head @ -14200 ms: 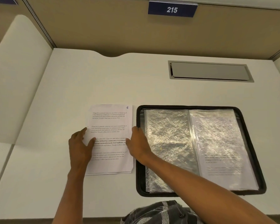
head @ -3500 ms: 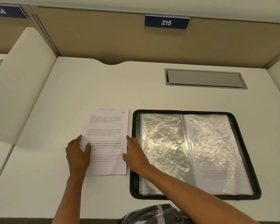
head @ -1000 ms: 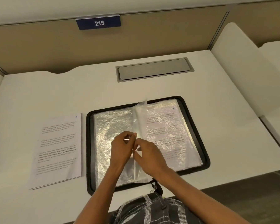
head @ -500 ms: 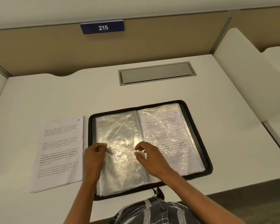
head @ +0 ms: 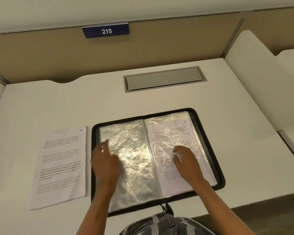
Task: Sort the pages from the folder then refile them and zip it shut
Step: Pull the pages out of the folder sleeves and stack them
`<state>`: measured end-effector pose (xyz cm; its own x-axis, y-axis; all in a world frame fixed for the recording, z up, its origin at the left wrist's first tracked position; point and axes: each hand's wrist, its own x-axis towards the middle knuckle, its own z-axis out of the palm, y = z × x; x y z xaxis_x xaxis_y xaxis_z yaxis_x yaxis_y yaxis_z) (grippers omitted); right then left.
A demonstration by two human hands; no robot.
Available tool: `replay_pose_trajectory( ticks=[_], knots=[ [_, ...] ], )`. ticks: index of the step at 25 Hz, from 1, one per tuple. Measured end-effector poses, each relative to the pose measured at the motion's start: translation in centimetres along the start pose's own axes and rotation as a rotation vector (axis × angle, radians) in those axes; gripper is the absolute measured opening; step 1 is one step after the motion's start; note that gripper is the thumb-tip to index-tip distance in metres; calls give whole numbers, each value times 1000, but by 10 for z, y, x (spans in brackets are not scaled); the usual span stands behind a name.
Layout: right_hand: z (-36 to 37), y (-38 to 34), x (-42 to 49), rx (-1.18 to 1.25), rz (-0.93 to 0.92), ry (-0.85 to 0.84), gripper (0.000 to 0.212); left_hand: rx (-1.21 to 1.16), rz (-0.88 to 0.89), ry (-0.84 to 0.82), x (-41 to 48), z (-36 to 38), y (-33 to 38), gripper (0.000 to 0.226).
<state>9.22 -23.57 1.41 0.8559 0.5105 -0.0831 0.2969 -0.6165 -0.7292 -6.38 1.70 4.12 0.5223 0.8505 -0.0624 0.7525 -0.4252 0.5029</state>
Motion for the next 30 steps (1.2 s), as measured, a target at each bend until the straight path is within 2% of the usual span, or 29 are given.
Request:
replay_pose_trajectory(
  ticks=[2, 5, 7, 11, 14, 17, 19, 24, 30],
  knots=[
    [-2, 6, 10, 6, -9, 19, 24, -108, 205, -118, -15, 20, 39, 62],
    [1, 11, 33, -60, -26, -7, 33, -98, 503, -249, -24, 63, 72, 58],
    [-2, 17, 52, -159, -2, -10, 40, -20, 571, -305, -21, 88, 77, 59],
    [-15, 25, 83, -270, 47, 13, 44, 129, 501, -304, -17, 111, 60, 60],
    [-22, 24, 103, -225, 82, 84, 40, 167, 515, -272, -19, 114, 50, 61],
    [-30, 19, 125, -98, 154, 190, 35, 127, 492, -291, -19, 114, 56, 60],
    [-36, 16, 138, -32, 219, 196, 32, 88, 477, -298, -18, 112, 62, 59],
    [-44, 8, 148, -157, 256, 260, 13, -32, 439, -244, 2, 109, 83, 57],
    [-47, 10, 138, -86, 230, 323, 16, -177, 402, -223, 52, 105, 113, 48]
  ],
)
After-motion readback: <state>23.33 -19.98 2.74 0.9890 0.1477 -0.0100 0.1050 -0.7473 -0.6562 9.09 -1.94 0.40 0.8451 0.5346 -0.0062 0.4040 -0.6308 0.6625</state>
